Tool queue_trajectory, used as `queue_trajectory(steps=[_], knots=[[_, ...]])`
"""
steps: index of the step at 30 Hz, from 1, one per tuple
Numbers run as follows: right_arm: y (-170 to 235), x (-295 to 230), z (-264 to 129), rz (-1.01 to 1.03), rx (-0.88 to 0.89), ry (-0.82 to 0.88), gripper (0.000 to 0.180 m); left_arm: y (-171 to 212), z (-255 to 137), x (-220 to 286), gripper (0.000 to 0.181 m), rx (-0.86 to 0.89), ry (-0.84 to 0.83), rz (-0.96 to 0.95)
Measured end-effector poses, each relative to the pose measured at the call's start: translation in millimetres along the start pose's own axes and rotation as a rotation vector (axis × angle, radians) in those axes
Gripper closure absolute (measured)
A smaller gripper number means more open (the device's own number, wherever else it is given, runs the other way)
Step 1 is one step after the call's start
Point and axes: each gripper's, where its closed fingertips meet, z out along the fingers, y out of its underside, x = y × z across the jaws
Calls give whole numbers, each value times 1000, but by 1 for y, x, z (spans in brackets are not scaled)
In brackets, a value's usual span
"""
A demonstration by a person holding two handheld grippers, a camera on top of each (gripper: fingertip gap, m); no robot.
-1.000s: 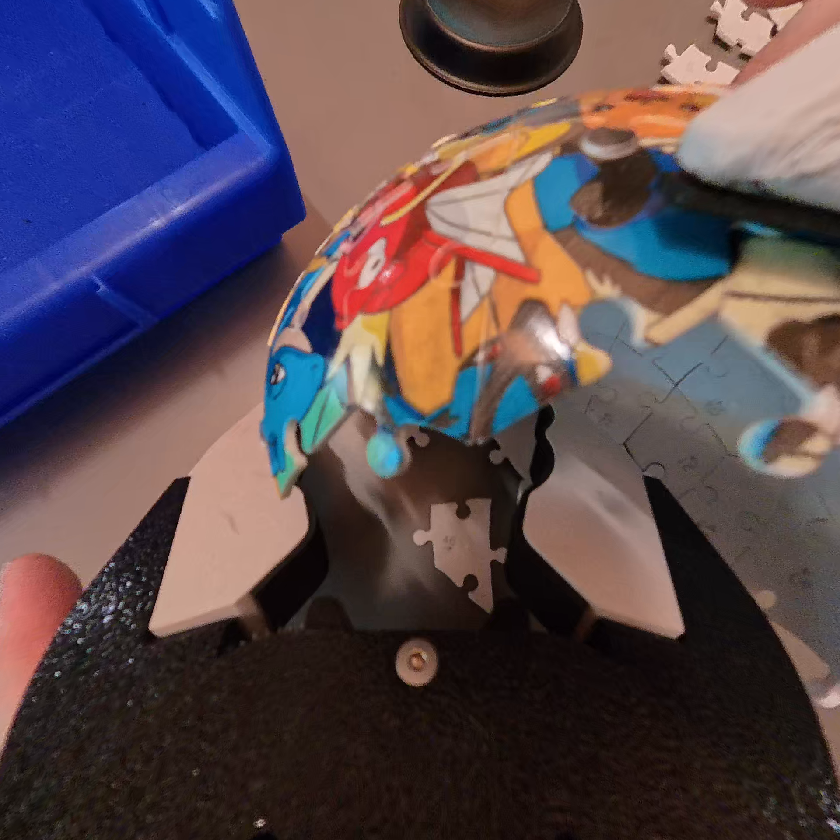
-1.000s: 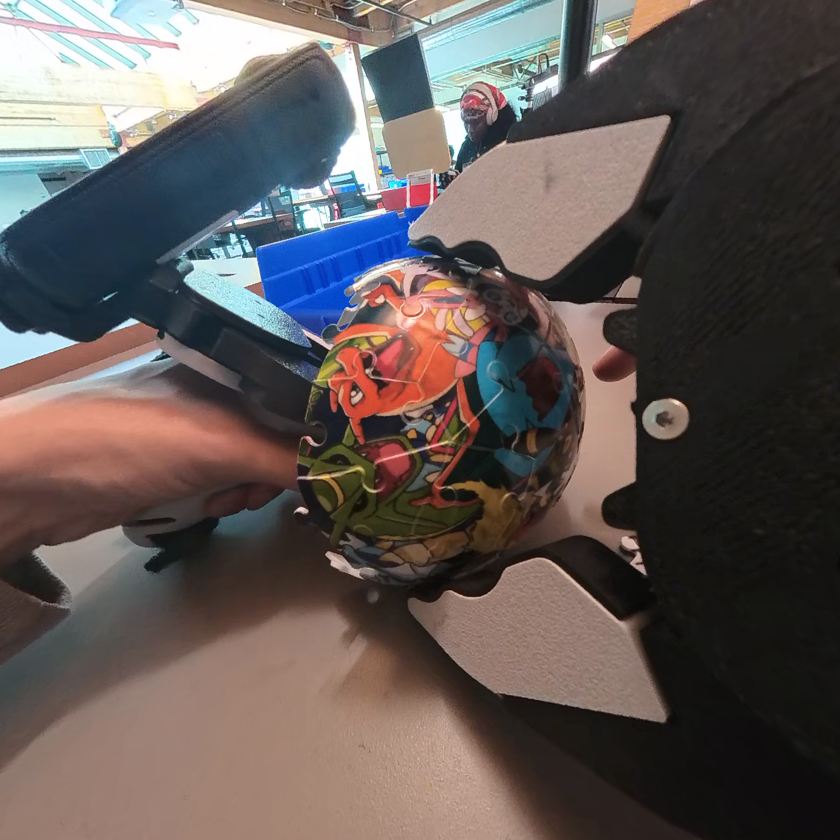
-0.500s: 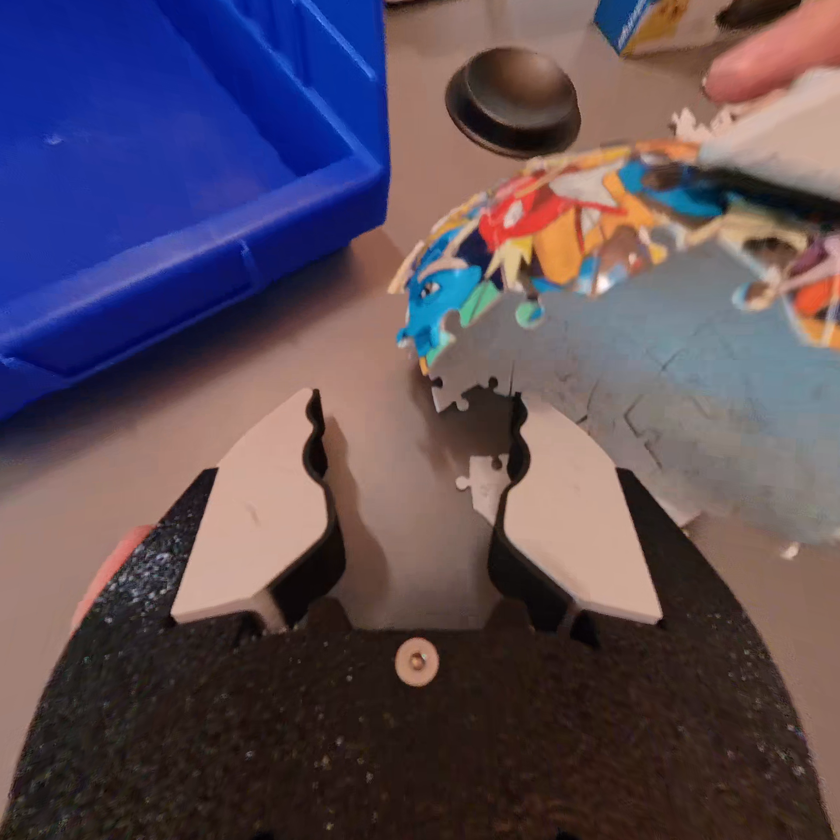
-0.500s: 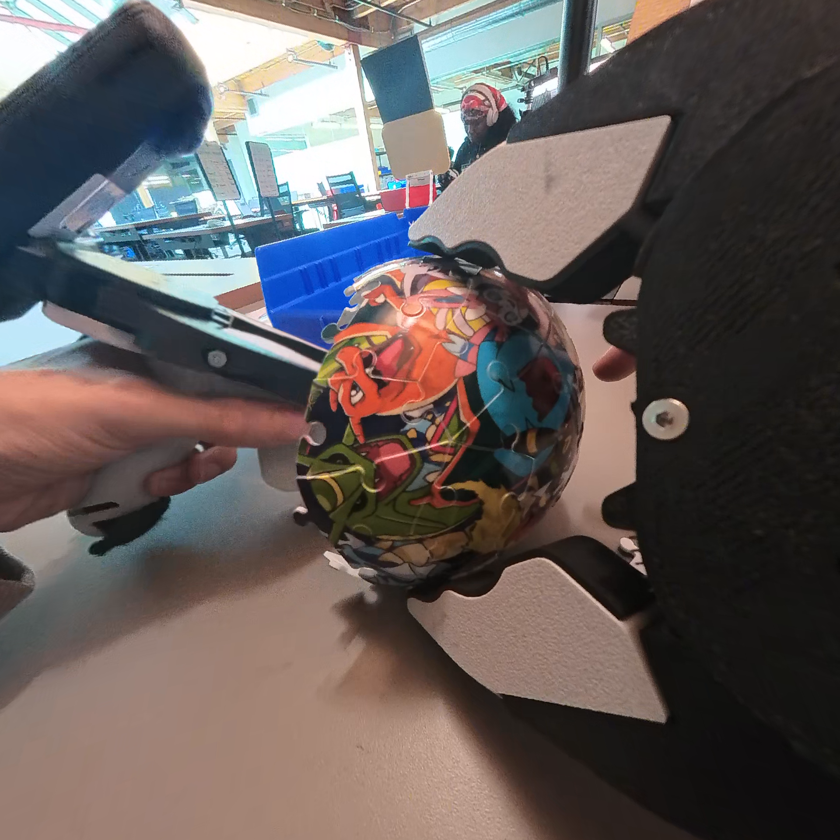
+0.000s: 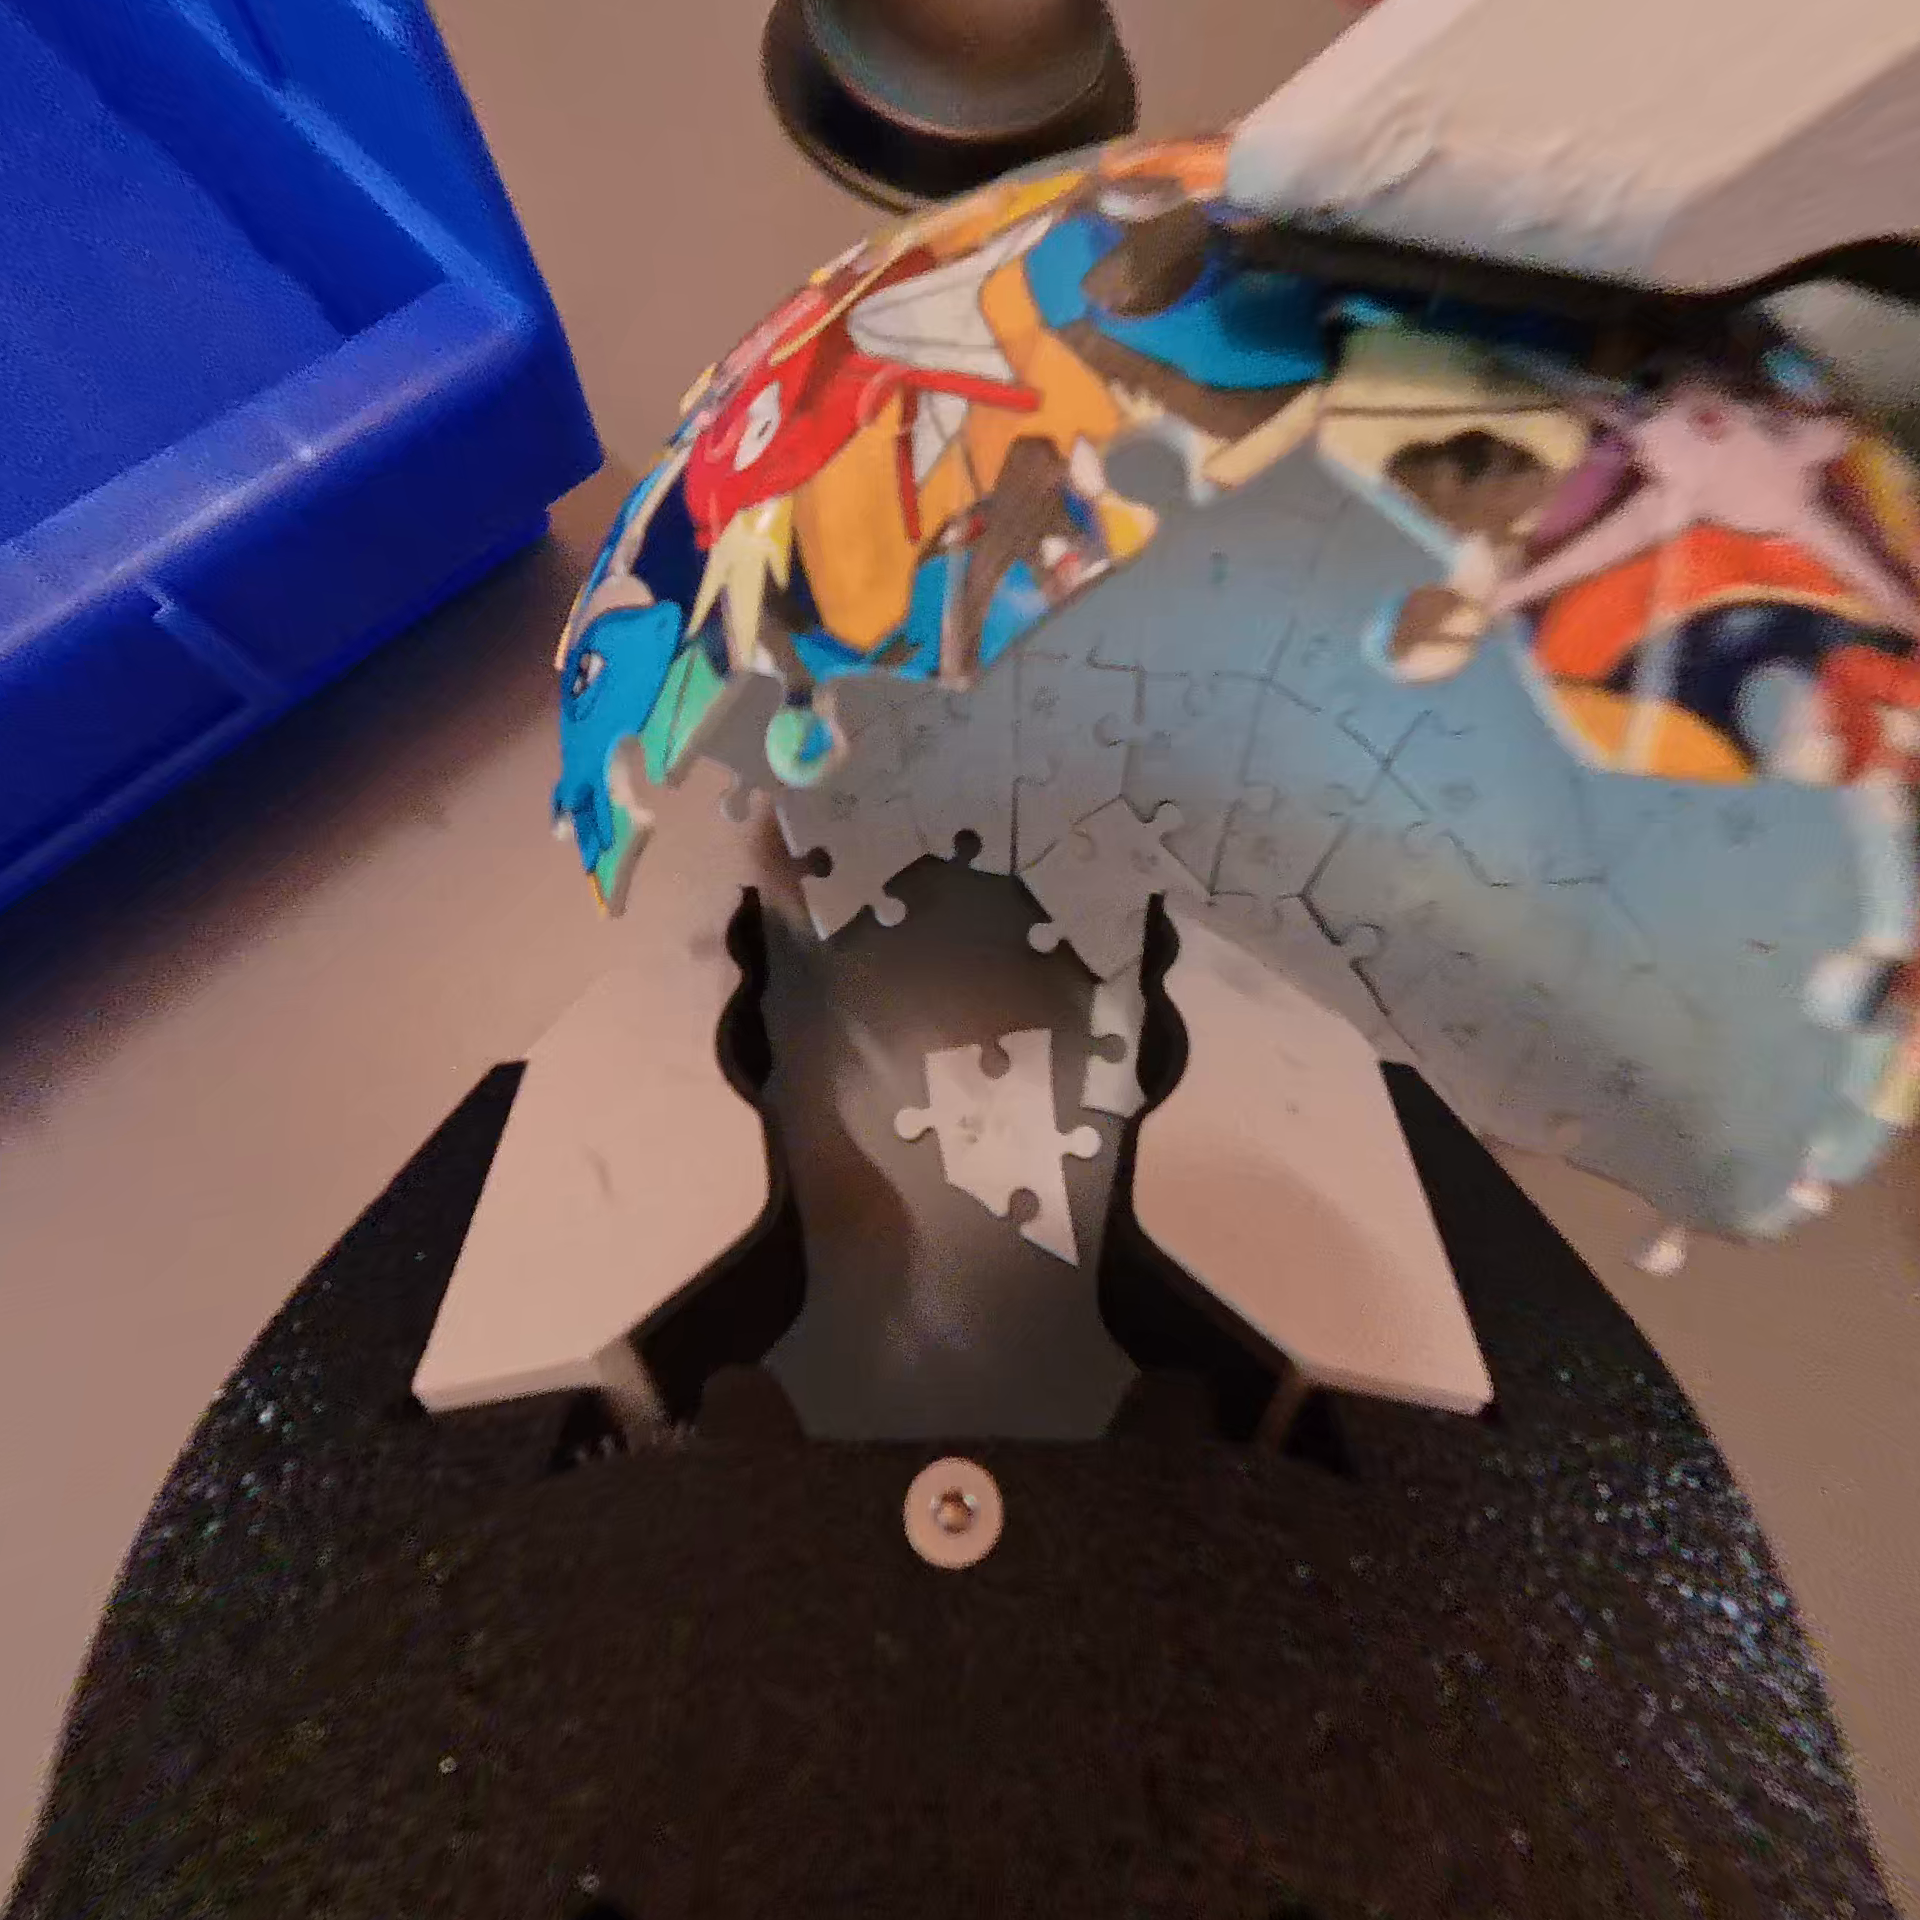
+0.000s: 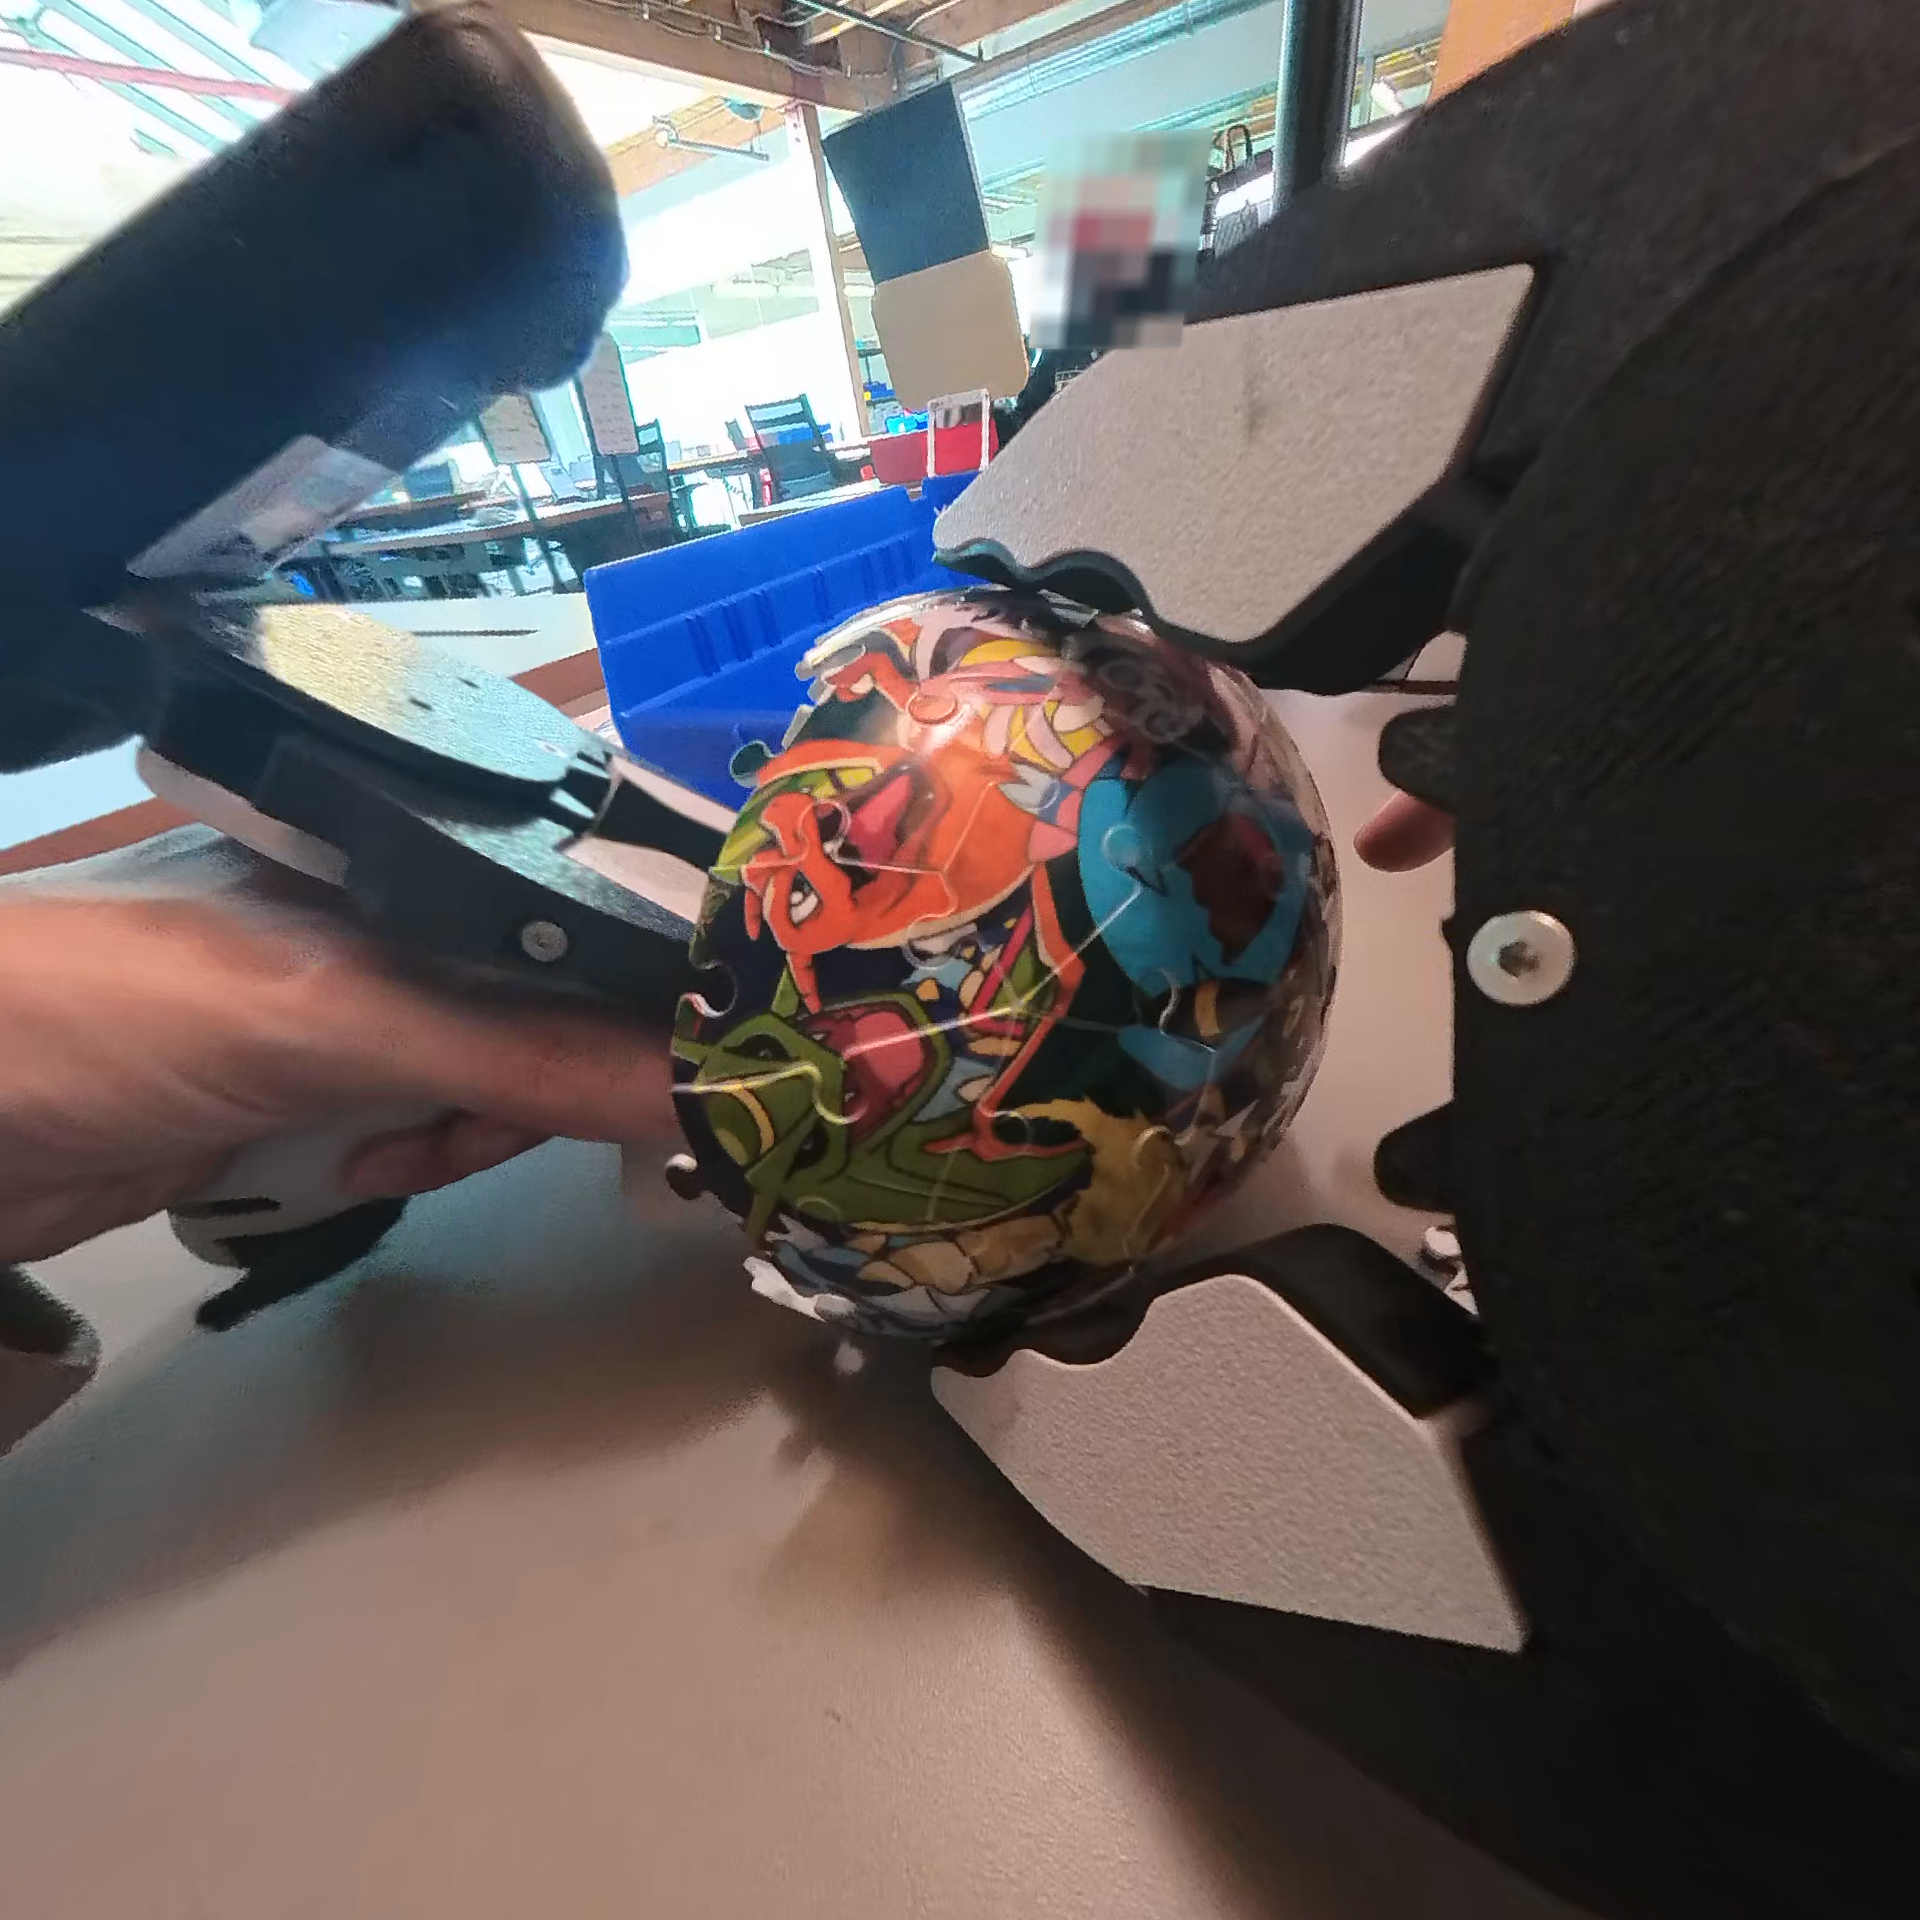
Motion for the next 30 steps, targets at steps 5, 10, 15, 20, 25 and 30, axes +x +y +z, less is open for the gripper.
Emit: queue_trajectory(steps=[5,10,15,20,25,30], knots=[[0,0,0,-8,-5,-1,49,7,4,-8,103,-52,-80,42],[0,0,0,-10,-7,-1,48,7,4,-8,102,-69,-93,17],[0,0,0,-11,-8,0,48,8,4,-6,105,-85,-108,0],[0,0,0,-16,-12,-1,48,8,4,-5,102,-82,-118,-16],[0,0,0,-17,-13,0,48,6,6,2,91,-99,-115,-56],[0,0,-1,-14,-10,2,48,-2,-4,-8,88,-43,-131,-74]])
